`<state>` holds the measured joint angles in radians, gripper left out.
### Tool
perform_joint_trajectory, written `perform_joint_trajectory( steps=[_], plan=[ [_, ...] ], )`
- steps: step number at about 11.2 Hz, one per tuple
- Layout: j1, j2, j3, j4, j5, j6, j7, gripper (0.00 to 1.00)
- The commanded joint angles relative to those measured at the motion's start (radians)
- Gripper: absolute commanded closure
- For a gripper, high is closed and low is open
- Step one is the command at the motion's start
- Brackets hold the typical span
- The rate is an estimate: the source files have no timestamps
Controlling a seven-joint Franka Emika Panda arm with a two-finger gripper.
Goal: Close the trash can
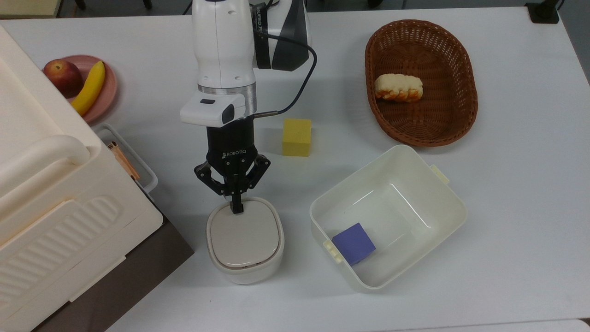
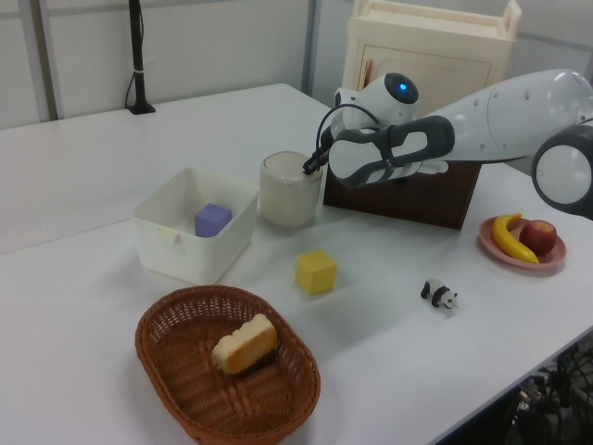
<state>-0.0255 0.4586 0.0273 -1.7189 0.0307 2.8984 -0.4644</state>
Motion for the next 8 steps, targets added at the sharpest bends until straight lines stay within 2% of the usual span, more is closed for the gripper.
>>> perform_joint_trajectory(
  steps=[1,3,5,6,7,8],
  plan=[
    [-0.001,0.023,-0.004,-0.042,-0.012,-0.004,-0.028,1.0],
    [-0.002,-0.007,-0.004,-0.006,0.0,-0.007,-0.019,1.0],
    [-0.002,-0.091,-0.001,0.004,0.003,-0.013,0.024,1.0],
    [-0.002,-0.13,-0.003,0.001,0.003,-0.045,0.056,1.0],
    [0.002,-0.188,-0.001,0.001,0.003,-0.155,0.087,0.99],
    [0.007,-0.242,-0.001,0.001,0.003,-0.327,0.102,0.75]
  ],
)
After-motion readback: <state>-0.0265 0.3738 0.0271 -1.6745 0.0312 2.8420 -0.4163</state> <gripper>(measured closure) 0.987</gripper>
